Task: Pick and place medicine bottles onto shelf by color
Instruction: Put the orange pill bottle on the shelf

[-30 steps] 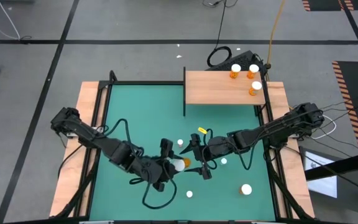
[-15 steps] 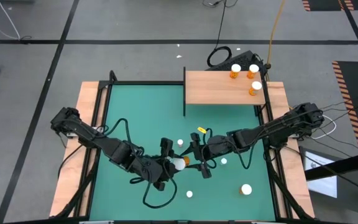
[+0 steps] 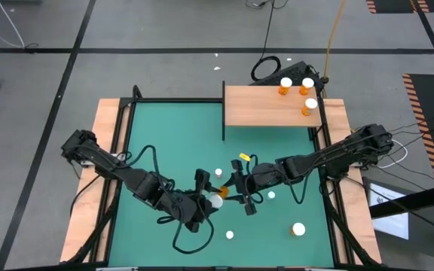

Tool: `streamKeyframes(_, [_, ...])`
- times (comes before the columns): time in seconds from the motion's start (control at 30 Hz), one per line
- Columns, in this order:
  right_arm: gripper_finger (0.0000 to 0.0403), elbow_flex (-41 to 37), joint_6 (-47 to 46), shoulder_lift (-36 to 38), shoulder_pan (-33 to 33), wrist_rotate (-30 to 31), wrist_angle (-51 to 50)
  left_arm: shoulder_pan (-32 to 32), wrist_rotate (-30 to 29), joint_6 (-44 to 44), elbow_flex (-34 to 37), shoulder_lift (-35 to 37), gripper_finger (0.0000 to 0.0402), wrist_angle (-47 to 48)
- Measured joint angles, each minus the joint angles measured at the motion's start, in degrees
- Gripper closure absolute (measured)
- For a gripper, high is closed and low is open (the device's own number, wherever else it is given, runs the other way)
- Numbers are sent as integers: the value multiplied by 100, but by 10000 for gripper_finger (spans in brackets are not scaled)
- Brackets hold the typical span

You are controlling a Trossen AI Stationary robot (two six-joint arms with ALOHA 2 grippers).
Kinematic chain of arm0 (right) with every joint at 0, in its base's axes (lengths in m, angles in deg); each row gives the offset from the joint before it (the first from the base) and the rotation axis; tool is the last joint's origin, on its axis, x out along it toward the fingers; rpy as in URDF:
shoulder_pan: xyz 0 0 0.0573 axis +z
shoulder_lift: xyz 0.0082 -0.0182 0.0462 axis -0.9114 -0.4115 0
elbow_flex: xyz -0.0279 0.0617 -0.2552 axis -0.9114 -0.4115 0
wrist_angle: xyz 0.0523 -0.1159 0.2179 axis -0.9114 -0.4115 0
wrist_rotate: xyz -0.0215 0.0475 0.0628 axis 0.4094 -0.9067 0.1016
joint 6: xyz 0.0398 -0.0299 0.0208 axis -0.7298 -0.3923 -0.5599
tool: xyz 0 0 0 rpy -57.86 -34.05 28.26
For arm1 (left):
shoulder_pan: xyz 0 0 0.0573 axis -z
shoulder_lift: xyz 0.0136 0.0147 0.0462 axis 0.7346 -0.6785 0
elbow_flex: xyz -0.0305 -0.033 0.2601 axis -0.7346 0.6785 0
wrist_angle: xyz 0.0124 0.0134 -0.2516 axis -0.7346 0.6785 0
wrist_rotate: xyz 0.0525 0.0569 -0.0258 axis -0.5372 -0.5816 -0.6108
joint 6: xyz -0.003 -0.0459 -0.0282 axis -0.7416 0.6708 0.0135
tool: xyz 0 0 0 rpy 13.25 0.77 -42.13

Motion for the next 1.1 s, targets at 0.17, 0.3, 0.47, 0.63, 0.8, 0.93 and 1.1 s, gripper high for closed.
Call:
streamKeyframes(0.17, [260, 7, 20, 100, 0, 2, -1, 41, -176, 17, 0, -2, 42, -127])
streamKeyframes(0.3, [267, 7, 20, 129, 0, -4, -30, 49, -490, -82, 0, -2, 11, -326])
streamKeyframes(0.47, [272, 7, 19, 129, 2, -9, -50, 39, -613, -198, 0, -2, 32, -245])
streamKeyframes(0.63, [273, 7, 65, 130, 2, -4, -100, 73, -620, -158, 0, 38, 105, 12])
streamKeyframes(0.8, [273, 7, -38, 318, 6, 67, -550, 276, -700, 363, 0, 296, 165, 550])
streamKeyframes(0.93, [273, 7, -338, 568, 64, 342, -1151, 486, -657, 1175, -4, 385, 185, 1138])
streamKeyframes(1.1, [273, 4, -596, 825, 167, 471, -1674, 751, 3, 2260, 392, 340, 181, 1361])
